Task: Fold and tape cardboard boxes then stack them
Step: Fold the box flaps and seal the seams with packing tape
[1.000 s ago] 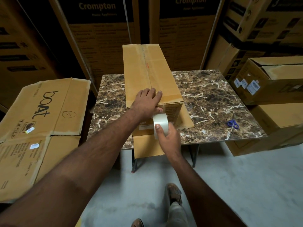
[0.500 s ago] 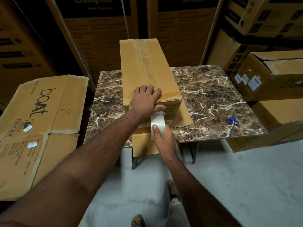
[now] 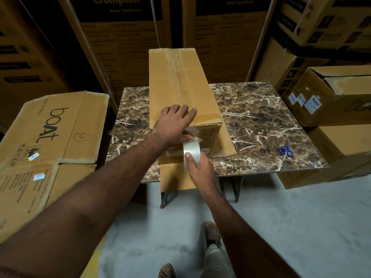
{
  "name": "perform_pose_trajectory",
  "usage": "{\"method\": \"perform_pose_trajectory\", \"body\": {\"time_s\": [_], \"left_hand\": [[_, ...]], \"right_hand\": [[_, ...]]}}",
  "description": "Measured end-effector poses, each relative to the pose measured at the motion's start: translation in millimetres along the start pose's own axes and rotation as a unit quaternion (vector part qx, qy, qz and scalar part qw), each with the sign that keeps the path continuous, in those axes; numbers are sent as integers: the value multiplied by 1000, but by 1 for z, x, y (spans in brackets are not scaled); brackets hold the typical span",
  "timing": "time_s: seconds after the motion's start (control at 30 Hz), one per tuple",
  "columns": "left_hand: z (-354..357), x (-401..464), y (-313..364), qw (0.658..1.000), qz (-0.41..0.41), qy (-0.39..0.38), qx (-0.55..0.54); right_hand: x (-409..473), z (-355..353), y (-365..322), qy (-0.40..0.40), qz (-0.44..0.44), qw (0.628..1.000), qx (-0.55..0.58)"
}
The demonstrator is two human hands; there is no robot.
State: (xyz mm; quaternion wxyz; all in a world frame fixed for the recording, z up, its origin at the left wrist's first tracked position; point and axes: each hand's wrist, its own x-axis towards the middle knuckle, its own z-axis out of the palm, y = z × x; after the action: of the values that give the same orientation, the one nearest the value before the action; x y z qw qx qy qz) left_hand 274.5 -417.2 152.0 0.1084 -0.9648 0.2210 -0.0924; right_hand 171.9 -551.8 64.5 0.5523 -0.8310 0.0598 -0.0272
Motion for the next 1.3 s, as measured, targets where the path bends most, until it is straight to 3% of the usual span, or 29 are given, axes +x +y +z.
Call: {"method": "perform_pose_trajectory", "body": {"time_s": [0.27, 0.7, 0.87, 1.0, 1.3], "left_hand": [[-1, 3, -13, 998, 39, -51, -28], [-1, 16, 6, 998, -23, 34, -44], [3, 29, -6, 997, -25, 3, -70], [-3, 38, -24, 993, 38, -75, -87], [10, 36, -17, 998, -18, -2, -60]], "right_hand": [[5, -3, 4, -32, -1, 999, -25], [11, 5, -1, -25, -16, 999, -27], [35, -3, -9, -62, 3, 998, -27], [44, -2, -6, -60, 14, 998, -29], [45, 13, -4, -21, 15, 1000, -18]]}}
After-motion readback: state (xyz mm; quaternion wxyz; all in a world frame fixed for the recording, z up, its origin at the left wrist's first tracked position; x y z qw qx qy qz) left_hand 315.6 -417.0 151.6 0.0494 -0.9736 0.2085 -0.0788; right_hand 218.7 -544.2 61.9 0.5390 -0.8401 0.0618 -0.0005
